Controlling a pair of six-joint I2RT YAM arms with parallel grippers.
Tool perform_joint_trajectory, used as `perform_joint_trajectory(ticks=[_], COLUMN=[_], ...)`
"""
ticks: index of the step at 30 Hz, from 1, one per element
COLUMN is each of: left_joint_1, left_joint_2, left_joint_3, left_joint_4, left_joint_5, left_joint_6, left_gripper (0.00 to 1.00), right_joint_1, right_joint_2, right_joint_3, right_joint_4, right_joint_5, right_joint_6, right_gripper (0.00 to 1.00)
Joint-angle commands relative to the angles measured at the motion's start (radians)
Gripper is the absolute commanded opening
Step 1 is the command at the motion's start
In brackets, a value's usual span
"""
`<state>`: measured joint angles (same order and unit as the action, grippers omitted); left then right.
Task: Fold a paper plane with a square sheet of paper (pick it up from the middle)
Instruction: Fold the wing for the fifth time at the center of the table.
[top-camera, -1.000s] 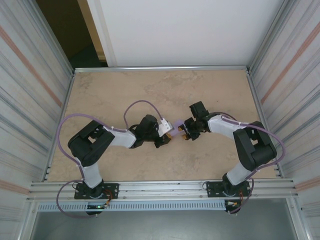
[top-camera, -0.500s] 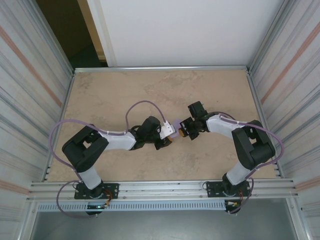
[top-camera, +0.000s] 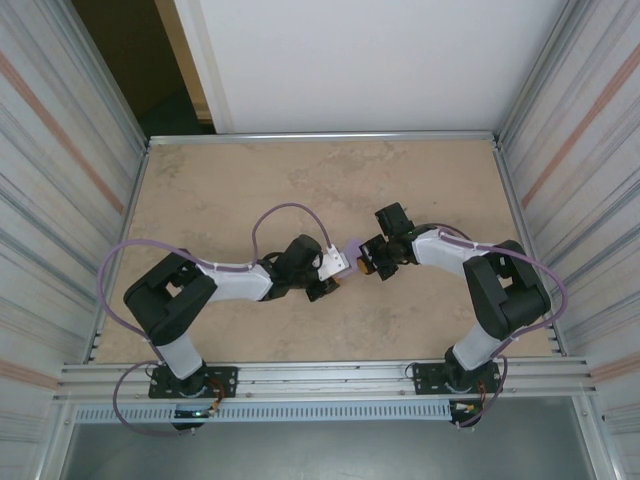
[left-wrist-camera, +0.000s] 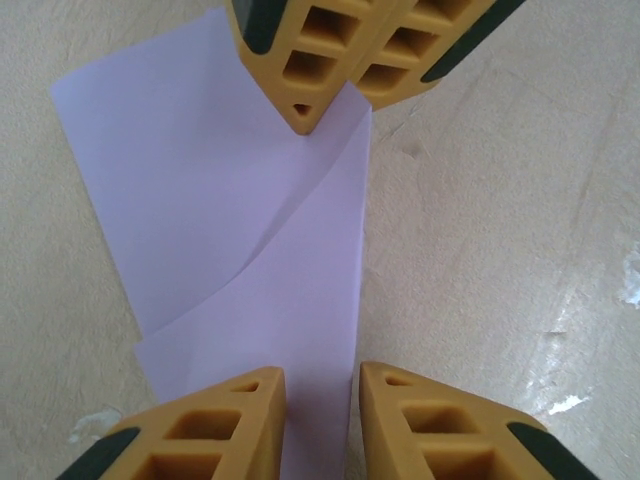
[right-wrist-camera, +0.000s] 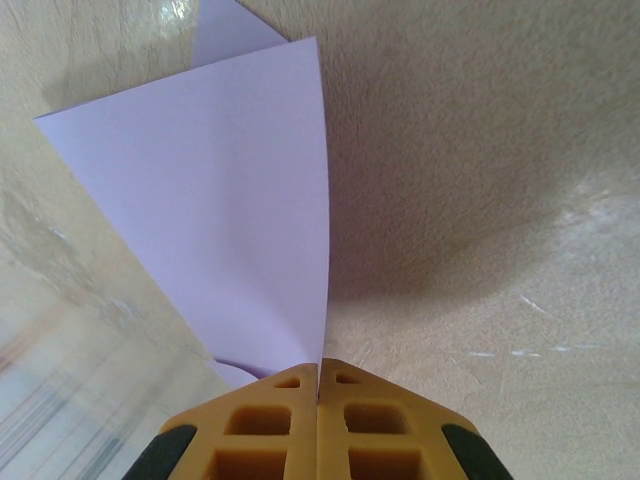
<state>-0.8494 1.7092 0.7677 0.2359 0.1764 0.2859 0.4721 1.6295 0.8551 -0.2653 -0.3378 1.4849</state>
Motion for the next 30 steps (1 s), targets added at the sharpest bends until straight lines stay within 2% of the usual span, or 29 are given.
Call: perform_joint_trajectory(ticks=[1, 9, 15, 18, 23, 26, 30], left_joint_1=[-0.002, -0.001, 0.001, 0.012, 0.059, 0.079, 0.116], left_joint_2=[0.006, 0.02, 0.023, 0.024, 0.005, -0.006, -0.013], left_joint_3=[0.018, 0.018, 0.018, 0.011, -0.007, -0.015, -0.042], left_joint_4=[0.006, 0.012, 0.011, 0.023, 0.041, 0.05, 0.1], left_joint_5=[-0.02, -0.022, -0.019, -0.002, 0.097, 0.155, 0.239], left_joint_6=[0.011, 0.018, 0.019, 0.005, -0.053, -0.1, -0.204], left_gripper=[0.26, 0.29, 0.18, 0.15, 0.09, 0.07, 0.06], right_joint_1=[0.007, 0.005, 0.005, 0.001, -0.038, -0.077, -0.098], right_joint_2=[-0.005, -0.008, -0.01, -0.018, -0.075, -0.115, -0.181], right_joint_3=[0.028, 0.028, 0.032, 0.033, 0.038, 0.032, 0.005], right_joint_4=[-0.024, -0.026, -0.028, -0.033, -0.1, -0.113, -0.109], right_joint_5=[0.003, -0.001, -0.003, 0.002, 0.044, 0.056, 0.099], right_joint_6=[0.014, 0.015, 0.012, 0.0, -0.078, -0.167, -0.291], right_gripper=[0.05, 0.06, 0.1, 0.23, 0.59, 0.68, 0.7])
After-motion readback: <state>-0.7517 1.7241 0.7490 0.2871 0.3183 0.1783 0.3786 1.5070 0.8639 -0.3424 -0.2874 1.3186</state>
